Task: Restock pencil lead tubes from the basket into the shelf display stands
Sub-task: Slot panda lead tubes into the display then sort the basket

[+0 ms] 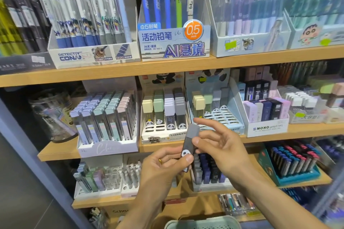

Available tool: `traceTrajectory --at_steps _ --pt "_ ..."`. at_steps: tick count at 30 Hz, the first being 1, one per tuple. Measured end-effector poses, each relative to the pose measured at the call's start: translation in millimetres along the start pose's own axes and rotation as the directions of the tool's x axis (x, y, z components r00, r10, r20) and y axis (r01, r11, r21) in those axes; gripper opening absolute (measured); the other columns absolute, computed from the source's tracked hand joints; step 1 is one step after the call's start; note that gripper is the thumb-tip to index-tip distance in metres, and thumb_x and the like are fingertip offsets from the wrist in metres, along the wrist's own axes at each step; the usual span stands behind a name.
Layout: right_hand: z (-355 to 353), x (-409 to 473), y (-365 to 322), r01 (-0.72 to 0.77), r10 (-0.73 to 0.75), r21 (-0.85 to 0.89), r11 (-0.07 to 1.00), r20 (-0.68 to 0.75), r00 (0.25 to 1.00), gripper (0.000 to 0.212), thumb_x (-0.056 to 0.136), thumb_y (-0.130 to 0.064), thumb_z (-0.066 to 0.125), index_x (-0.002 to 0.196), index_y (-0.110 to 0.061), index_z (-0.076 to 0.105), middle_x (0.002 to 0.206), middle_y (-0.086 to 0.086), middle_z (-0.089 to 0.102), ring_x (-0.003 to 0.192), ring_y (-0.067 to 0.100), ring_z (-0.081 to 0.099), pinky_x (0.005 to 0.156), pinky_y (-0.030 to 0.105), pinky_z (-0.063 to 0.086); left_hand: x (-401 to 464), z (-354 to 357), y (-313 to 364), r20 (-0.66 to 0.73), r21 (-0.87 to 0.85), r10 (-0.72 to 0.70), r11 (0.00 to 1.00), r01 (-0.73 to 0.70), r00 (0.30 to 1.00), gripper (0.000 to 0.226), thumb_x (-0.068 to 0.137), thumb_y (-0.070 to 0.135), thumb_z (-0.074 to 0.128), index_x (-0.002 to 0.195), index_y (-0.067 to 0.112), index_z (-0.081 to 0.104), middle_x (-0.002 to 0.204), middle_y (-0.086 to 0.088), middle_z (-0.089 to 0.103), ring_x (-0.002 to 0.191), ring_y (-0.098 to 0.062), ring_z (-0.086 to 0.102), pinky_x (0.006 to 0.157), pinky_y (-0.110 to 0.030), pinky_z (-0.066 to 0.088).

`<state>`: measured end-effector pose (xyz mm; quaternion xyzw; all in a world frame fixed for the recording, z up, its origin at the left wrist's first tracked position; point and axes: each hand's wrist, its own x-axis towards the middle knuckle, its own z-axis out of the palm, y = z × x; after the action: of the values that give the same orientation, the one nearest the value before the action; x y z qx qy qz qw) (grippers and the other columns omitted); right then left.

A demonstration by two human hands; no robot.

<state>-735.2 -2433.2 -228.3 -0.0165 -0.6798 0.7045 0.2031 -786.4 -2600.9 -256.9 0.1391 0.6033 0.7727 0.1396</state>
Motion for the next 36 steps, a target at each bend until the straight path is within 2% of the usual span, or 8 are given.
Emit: traceTrajectory --at_steps 5,9,11,14,18,22,26,36 --pt "-11 3 -4 0.059 -0.062 -0.082 0.995 -0.035 0.998 0.036 0.086 0.002 0.076 0.115 -0.019 0.070 0.087 0.013 0.076 0.082 0.027 0.075 0.082 0.036 0.061 3 4 -1 0.053 0.002 0.013 1.000 -0.014 0.999 0.027 0.072 0.013 0.085 0.099 0.014 0.084 0.099 -0.015 0.080 0.084 -0.023 0.075 0.064 -0.022 0.058" --pt "-29 11 -30 0.125 -0.153 -0.229 0.965 -0.112 0.982 0.034 0.086 0.000 0.077 0.111 -0.021 0.070 0.087 0.010 0.074 0.077 0.019 0.072 0.078 0.029 0.061 6 10 -3 0.090 -0.001 0.025 1.000 -0.025 0.996 0.037 0.077 0.014 0.080 0.114 0.015 0.079 0.108 -0.010 0.080 0.098 -0.027 0.077 0.080 -0.028 0.062" --pt "-51 27 -47 0.214 -0.306 -0.405 0.889 -0.179 0.935 0.033 0.087 -0.003 0.076 0.111 -0.025 0.068 0.092 -0.002 0.072 0.081 0.007 0.069 0.076 0.020 0.057 7 11 -2 0.118 0.027 0.038 0.999 -0.041 0.992 0.038 0.083 0.015 0.074 0.122 0.016 0.075 0.112 -0.007 0.079 0.101 -0.028 0.076 0.087 -0.033 0.063" --pt "-79 54 -60 0.312 -0.517 -0.664 0.680 -0.131 0.846 0.028 0.091 -0.006 0.072 0.113 -0.022 0.064 0.097 -0.015 0.067 0.086 0.004 0.066 0.077 0.015 0.054 9 11 -2 0.146 0.115 0.062 0.990 -0.079 0.987 0.036 0.091 0.017 0.068 0.127 0.020 0.071 0.113 -0.002 0.079 0.101 -0.027 0.075 0.089 -0.035 0.062" --pt "-96 78 -52 0.364 -0.609 -0.790 0.494 -0.015 0.793 0.024 0.093 -0.006 0.070 0.110 -0.019 0.061 0.093 -0.022 0.064 0.086 -0.007 0.064 0.078 0.008 0.050 13 18 -8 0.163 0.189 0.056 0.978 -0.087 0.985 0.043 0.090 0.026 0.066 0.133 0.027 0.066 0.111 -0.002 0.079 0.092 -0.028 0.074 0.085 -0.036 0.059" --pt "-102 90 -38 0.385 -0.594 -0.828 0.407 0.080 0.800 0.024 0.093 -0.009 0.070 0.112 -0.021 0.061 0.099 -0.010 0.071 0.089 0.002 0.067 0.082 0.028 0.057 20 22 -18 0.178 0.265 0.049 0.960 -0.095 0.983 0.045 0.098 0.019 0.064 0.139 0.035 0.060 0.110 -0.001 0.078 0.092 -0.025 0.075 0.081 -0.032 0.058" --pt "-107 95 -34 0.386 -0.563 -0.812 0.437 0.088 0.822 0.023 0.094 -0.011 0.071 0.112 -0.022 0.063 0.100 -0.006 0.073 0.090 0.005 0.069 0.083 0.029 0.057 23 22 -23 0.193 0.345 0.061 0.930 -0.126 0.979 0.048 0.102 0.018 0.062 0.142 0.042 0.055 0.110 0.002 0.078 0.090 -0.024 0.075 0.093 -0.039 0.057" --pt "-118 107 -37 0.376 -0.514 -0.842 0.387 0.142 0.846 0.027 0.093 -0.016 0.072 0.117 -0.022 0.063 0.097 0.002 0.074 0.088 0.017 0.070 0.082 0.045 0.059 24 24 -24 0.182 0.391 0.124 0.901 -0.188 0.975 0.048 0.101 0.021 0.062 0.143 0.043 0.054 0.105 0.003 0.078 0.085 -0.020 0.074 0.096 -0.045 0.057"
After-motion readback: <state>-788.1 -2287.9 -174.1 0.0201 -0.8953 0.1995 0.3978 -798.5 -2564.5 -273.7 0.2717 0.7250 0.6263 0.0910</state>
